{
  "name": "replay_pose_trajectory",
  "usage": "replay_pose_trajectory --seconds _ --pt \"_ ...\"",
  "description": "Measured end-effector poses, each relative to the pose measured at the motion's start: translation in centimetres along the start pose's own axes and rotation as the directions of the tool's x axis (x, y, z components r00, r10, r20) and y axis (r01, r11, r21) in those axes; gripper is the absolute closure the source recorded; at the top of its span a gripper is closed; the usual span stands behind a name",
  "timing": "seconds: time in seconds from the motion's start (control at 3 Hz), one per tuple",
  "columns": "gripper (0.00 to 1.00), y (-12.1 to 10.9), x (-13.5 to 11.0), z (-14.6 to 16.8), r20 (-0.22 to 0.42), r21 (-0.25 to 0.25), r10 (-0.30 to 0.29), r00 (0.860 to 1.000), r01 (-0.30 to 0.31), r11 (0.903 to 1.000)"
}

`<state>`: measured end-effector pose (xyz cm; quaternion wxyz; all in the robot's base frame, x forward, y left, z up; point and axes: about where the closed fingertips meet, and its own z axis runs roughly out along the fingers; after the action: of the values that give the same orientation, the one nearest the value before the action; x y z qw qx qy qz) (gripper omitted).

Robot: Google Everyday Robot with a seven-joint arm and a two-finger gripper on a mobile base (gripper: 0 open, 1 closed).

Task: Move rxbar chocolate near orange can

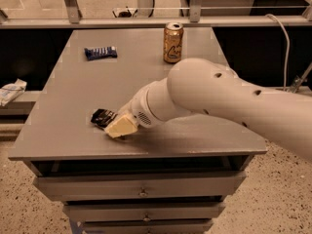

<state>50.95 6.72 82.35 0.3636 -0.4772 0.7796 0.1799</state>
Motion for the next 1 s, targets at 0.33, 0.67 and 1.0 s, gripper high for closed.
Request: replay_pose_trajectory --seconds 0.33,0.67,1.0 --pt "1.0 -1.8 -1.7 -2.3 0.003 0.031 -0.05 0.999 0.05 0.9983" --pt "1.0 -5.3 -5.1 -6.6 0.007 0.087 -0.144 0.99 0.143 0.9859" --pt "1.0 -5.9 -6.8 -7.9 0.027 0.106 -0.159 0.987 0.156 0.9822"
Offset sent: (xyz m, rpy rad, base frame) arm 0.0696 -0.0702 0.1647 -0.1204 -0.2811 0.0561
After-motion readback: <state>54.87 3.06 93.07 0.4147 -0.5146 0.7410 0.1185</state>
